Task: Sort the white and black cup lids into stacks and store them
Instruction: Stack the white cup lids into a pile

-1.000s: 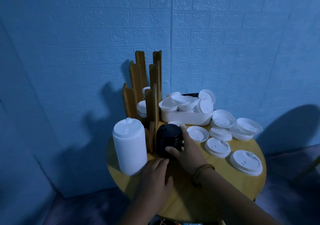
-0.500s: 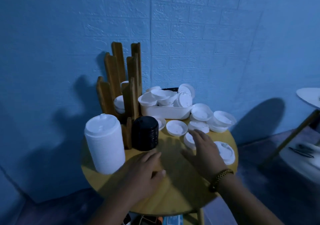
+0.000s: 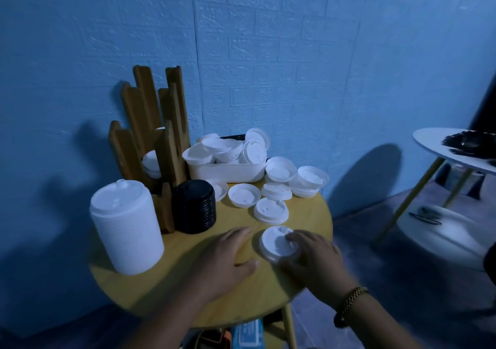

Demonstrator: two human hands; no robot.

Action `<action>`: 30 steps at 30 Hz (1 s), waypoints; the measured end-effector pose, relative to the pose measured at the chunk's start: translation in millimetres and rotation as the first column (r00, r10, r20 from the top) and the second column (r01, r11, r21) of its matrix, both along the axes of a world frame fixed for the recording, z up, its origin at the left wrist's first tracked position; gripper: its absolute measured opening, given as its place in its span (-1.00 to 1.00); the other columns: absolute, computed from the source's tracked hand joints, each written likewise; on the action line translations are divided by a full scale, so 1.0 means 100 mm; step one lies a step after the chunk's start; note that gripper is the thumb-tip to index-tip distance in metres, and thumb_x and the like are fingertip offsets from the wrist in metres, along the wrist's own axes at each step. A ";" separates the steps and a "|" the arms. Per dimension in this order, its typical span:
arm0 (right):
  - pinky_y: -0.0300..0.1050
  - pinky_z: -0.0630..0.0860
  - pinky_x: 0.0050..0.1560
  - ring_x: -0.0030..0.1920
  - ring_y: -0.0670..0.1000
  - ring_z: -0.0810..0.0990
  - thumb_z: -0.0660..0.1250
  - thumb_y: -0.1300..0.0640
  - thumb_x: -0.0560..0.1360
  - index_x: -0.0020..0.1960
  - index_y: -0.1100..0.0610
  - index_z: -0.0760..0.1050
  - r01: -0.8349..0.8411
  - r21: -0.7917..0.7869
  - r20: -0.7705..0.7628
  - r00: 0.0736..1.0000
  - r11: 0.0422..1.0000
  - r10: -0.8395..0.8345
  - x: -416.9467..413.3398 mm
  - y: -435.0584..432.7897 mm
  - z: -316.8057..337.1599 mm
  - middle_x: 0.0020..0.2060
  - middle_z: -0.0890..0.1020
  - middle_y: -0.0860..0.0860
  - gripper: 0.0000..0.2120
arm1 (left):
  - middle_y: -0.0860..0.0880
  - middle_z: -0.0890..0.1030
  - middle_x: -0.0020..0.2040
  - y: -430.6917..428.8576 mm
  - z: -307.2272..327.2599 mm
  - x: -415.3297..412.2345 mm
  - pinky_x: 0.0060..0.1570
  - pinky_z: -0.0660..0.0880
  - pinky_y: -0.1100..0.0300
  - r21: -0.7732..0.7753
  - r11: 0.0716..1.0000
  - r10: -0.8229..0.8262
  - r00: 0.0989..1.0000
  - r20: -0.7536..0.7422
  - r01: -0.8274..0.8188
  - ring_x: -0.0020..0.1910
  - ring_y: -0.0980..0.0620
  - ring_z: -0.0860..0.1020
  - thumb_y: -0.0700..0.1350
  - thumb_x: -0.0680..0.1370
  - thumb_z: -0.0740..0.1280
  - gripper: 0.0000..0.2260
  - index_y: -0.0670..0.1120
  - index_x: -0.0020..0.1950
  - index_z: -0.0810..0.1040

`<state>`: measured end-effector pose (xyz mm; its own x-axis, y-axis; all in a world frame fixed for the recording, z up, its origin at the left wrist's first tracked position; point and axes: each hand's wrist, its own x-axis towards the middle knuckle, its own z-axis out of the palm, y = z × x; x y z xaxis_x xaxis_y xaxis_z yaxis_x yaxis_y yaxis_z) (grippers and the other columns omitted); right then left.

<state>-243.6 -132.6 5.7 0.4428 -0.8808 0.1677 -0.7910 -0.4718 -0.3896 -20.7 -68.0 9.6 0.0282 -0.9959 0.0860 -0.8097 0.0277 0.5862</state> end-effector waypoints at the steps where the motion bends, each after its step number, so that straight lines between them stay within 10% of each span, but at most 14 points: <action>1: -0.07 0.19 0.43 0.41 -0.13 0.29 0.33 -0.29 0.48 0.40 -0.21 0.35 -0.045 0.008 -0.008 0.999 0.999 0.045 0.08 0.03 0.02 0.41 0.36 -0.26 -0.47 | 0.24 0.25 0.55 0.03 0.01 0.02 0.35 0.24 0.30 0.004 1.000 -0.003 1.000 -0.007 0.003 0.48 0.21 0.25 0.15 0.56 0.41 -0.34 0.16 0.60 0.21; 5: -0.05 0.29 0.44 0.37 -0.17 0.33 0.35 -0.26 0.48 0.44 -0.17 0.33 -0.253 0.102 -0.005 0.967 0.962 0.255 0.40 0.08 0.11 0.37 0.41 -0.24 -0.43 | 0.25 0.29 0.51 0.17 0.02 0.16 0.32 0.33 0.26 -0.011 0.999 0.049 0.999 0.016 -0.048 0.43 0.21 0.31 0.24 0.48 0.45 -0.30 0.19 0.57 0.27; 9: -0.50 0.29 0.22 0.23 -0.29 0.34 0.30 0.09 0.61 0.46 -0.07 0.35 -0.276 0.212 0.171 0.955 0.938 0.243 0.46 -0.09 0.29 0.36 0.39 -0.18 -0.57 | 0.29 0.30 0.50 0.34 0.01 0.29 0.20 0.29 0.35 -0.029 0.994 0.110 0.993 0.042 -0.109 0.30 0.31 0.29 0.25 0.53 0.40 -0.47 0.18 0.47 0.43; 15: 0.11 0.18 0.52 0.55 0.03 0.12 0.17 -0.24 0.60 0.51 -0.12 0.29 -0.172 0.091 -0.168 0.968 0.981 0.185 0.61 -0.40 0.17 0.55 0.20 -0.08 -0.49 | 0.30 0.30 0.36 0.40 -0.07 0.37 0.20 0.38 0.23 -0.030 0.982 0.187 0.976 0.110 -0.185 0.30 0.21 0.32 0.45 0.38 0.39 -0.32 0.24 0.44 0.36; 22: -0.14 0.49 0.08 0.03 -0.06 0.49 0.41 -0.06 0.50 -0.04 0.04 0.58 -0.141 -0.009 0.156 0.978 0.990 0.141 0.47 -0.25 0.15 -0.01 0.55 -0.08 -0.83 | 0.30 0.29 0.35 0.43 -0.11 0.37 0.17 0.32 0.25 -0.060 0.982 0.182 0.977 0.107 -0.177 0.26 0.24 0.28 0.37 0.43 0.36 -0.48 0.25 0.30 0.31; 30: 0.05 0.28 0.43 0.39 0.02 0.33 0.37 -0.42 0.36 0.47 -0.08 0.28 0.000 0.081 -0.010 1.000 0.997 0.001 0.56 -0.25 0.01 0.41 0.35 -0.08 -0.20 | 0.25 0.36 0.36 0.45 -0.09 0.35 0.13 0.37 0.28 -0.050 0.969 0.243 0.970 0.015 -0.242 0.24 0.25 0.31 0.39 0.34 0.47 -0.21 0.24 0.44 0.19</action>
<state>-187.6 -157.5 6.9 0.4442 -0.8913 0.0911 -0.7949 -0.4389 -0.4188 14.3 -23.4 1.0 0.2658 -0.9544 0.1359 -0.8077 -0.1435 0.5719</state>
